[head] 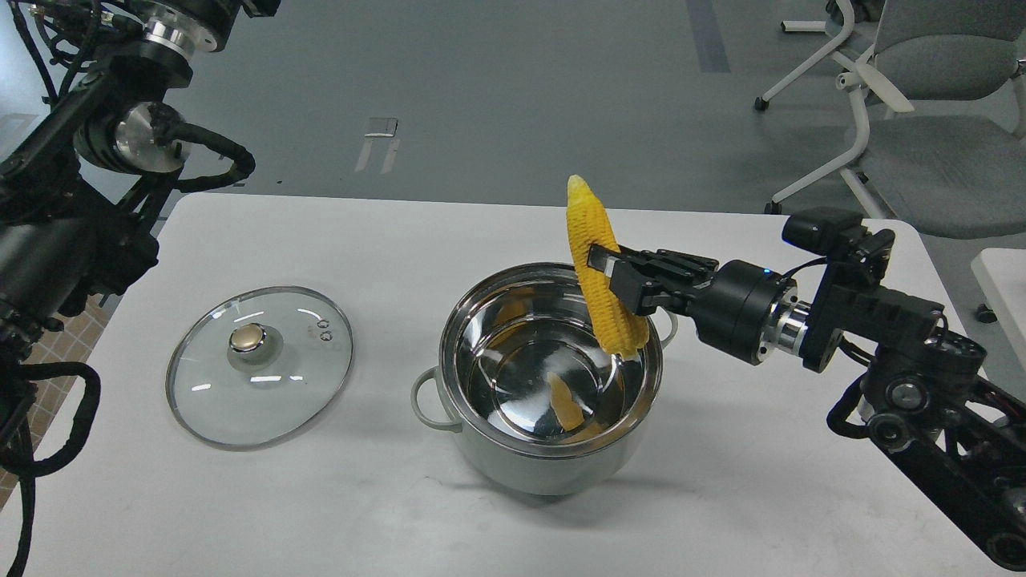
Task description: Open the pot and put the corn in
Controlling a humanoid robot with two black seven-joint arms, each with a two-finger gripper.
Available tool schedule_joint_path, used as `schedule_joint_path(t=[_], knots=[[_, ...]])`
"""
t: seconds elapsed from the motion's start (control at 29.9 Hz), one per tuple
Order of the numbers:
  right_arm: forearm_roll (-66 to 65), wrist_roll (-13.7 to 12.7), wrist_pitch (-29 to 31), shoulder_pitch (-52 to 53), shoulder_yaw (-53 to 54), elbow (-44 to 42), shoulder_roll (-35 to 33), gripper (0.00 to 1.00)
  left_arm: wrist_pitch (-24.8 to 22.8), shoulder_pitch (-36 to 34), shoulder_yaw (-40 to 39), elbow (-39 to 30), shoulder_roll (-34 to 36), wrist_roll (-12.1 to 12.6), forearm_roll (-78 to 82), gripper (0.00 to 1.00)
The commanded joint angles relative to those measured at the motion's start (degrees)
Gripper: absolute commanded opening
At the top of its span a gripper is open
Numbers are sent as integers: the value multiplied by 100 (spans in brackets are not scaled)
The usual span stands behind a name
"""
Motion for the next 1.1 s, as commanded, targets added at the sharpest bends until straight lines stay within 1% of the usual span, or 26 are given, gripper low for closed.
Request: schedule_joint_path(t=[0.0,0.03,0.07,0.17,0.2,0.23,0.27,0.33,0.37,0.4,0.43,0.47,0.6,0.63,0.87,0.9,0.94,1.07], knots=[[-13,-13,8,27,-345,-5,21,14,-7,30,11,2,-36,-9,7,98],[-13,-13,8,36,-415,-14,21,15,-7,22,2,2,-53,-9,7,98],[-22,-13,8,36,-425,-22,29,23,-7,21,11,2,-62,-9,7,98],[-13,-13,8,27,-442,-49,21,35,-7,13,19,2,-62,-9,7,98],[-13,-13,8,27,-442,-49,12,37,-7,13,20,2,-53,-9,7,98],[-22,-13,8,27,-442,-66,12,44,-7,13,28,2,-53,-9,7,98],[-22,-4,8,27,-442,-66,3,55,-7,13,28,2,-53,-9,7,98],[-22,4,8,27,-442,-58,-6,60,-7,13,20,2,-53,-9,7,98],[-31,5,8,36,-442,-58,-15,67,-7,21,28,2,-53,-9,7,98],[-31,5,8,36,-425,-58,-6,71,-7,21,28,2,-53,-9,7,98],[-31,13,8,45,-425,-58,-6,80,-7,21,28,2,-53,-9,7,98],[-31,13,8,45,-425,-58,-6,85,-7,21,28,2,-53,-9,7,98],[-31,13,8,45,-425,-58,12,88,-7,21,28,2,-62,-9,7,98],[-22,13,8,45,-416,-58,12,93,-7,21,28,2,-62,-9,7,98],[4,22,-45,97,-267,-14,56,95,-7,21,28,2,-62,-9,7,98],[30,22,-54,132,-49,-5,73,96,-7,21,28,2,-62,-9,7,98],[39,22,-45,168,249,-14,152,100,-7,21,28,2,-53,-17,7,98],[39,22,-10,440,875,-84,416,100,-121,48,20,-6,8,-35,7,98]])
